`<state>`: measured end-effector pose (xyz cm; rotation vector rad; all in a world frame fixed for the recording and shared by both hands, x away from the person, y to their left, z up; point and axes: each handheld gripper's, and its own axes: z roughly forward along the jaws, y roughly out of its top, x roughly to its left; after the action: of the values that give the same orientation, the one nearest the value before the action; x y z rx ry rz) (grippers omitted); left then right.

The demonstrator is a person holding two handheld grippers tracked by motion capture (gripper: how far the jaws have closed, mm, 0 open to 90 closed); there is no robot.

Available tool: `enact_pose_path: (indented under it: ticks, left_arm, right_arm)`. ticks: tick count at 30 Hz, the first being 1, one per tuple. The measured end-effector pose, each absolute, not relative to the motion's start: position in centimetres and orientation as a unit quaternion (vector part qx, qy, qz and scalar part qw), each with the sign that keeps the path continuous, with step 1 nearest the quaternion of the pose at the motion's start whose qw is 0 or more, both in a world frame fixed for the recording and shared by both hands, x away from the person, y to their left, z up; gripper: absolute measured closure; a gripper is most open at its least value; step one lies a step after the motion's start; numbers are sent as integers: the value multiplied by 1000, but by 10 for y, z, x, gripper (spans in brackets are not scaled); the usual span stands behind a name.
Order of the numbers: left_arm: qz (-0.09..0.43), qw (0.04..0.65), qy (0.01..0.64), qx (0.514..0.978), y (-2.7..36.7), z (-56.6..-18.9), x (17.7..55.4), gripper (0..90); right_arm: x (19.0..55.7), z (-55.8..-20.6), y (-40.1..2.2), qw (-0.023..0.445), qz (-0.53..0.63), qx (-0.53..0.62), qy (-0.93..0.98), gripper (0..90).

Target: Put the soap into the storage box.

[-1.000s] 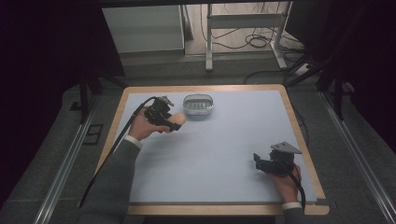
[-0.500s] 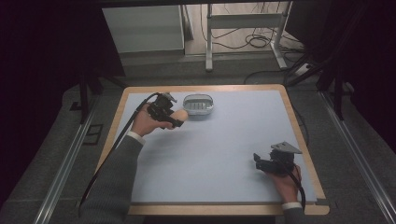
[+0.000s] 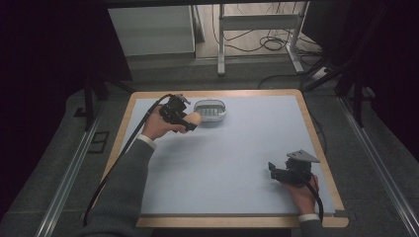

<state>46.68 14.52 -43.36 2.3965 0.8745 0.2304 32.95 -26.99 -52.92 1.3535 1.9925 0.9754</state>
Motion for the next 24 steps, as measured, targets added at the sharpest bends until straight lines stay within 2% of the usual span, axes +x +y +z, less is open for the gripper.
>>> enact_pose_path:
  ticks: [24]
  left_arm:
    - [87, 280, 325, 899, 135, -429, 488, 326]
  right_arm:
    - [329, -529, -270, 267, 362, 503, 738, 85]
